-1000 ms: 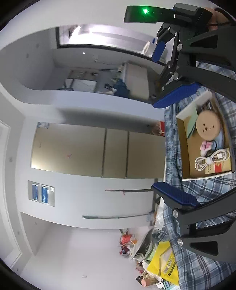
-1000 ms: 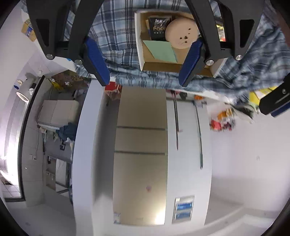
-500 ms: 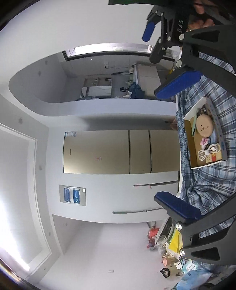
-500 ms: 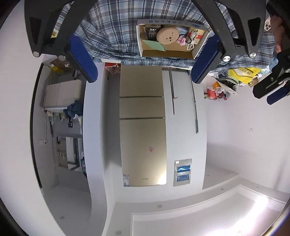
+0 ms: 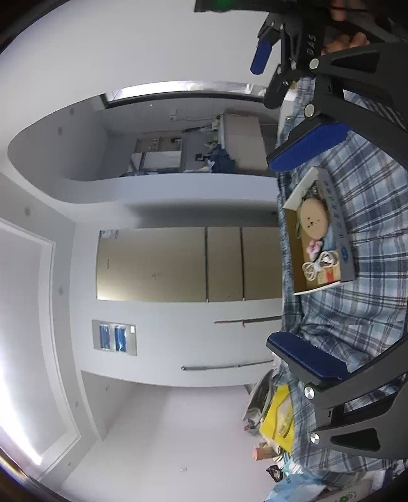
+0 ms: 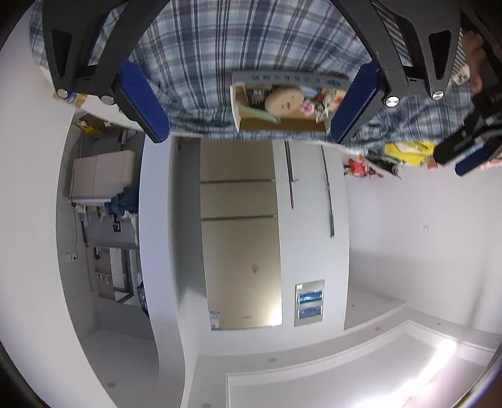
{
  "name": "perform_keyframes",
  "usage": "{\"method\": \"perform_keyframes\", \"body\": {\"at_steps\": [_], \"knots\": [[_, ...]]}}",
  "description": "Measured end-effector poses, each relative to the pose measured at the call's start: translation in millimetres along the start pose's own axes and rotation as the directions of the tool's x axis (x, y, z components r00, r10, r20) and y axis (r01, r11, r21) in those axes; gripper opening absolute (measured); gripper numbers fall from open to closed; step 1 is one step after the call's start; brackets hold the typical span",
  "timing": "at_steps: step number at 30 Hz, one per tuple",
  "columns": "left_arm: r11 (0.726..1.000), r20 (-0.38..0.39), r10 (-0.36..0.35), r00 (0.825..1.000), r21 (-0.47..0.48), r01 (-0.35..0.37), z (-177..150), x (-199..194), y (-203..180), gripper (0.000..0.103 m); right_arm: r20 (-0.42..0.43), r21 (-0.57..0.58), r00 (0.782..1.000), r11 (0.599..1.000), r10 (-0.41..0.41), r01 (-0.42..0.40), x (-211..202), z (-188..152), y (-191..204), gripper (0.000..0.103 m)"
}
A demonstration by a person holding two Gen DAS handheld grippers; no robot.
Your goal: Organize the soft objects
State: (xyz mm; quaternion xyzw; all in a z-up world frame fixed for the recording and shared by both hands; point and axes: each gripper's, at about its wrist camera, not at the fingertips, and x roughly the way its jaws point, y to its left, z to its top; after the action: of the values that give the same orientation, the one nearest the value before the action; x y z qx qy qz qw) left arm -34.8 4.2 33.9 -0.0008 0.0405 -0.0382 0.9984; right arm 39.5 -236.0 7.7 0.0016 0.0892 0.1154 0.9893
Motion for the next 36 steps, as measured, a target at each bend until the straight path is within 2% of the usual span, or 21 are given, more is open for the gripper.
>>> {"method": "perform_keyframes", "body": {"at_steps": [4, 9, 15, 24, 36], "knots": [[0.999, 0.032, 0.042, 0.999, 0.033, -0.043, -23.2, 4.8, -3.9, 0.103, -0.021, 0.016, 1.000, 1.000, -0.022, 0.023, 8.5, -20.4, -3.2, 0.103], [0.999, -0.024, 0.019, 1.000, 0.039, -0.018, -36.9, 18.1, -5.5, 0.103, -0.025, 0.032, 0.999, 0.999, -0.034, 0.035, 8.8, -27.8, -5.7, 0.103], [0.998, -0.022, 0.023, 1.000, 0.066, -0.021, -39.5, 17.4, -10.7, 0.103, -0.018, 0.025, 0.999, 0.999, -0.040, 0.040, 5.4, -32.9, -4.7, 0.103], [0.998, -0.016, 0.032, 0.999, 0.045, -0.032, -40.8, 17.6, -5.1, 0.103, 0.013, 0.020, 0.999, 0.998, -0.052, 0.052, -1.8, -32.0, -4.1, 0.103], [0.999, -0.027, 0.025, 0.999, 0.036, -0.024, -43.3, 21.1, -4.6, 0.103, -0.004, 0.024, 0.999, 0.999, -0.042, 0.042, 0.5, -31.5, -4.7, 0.103]]}}
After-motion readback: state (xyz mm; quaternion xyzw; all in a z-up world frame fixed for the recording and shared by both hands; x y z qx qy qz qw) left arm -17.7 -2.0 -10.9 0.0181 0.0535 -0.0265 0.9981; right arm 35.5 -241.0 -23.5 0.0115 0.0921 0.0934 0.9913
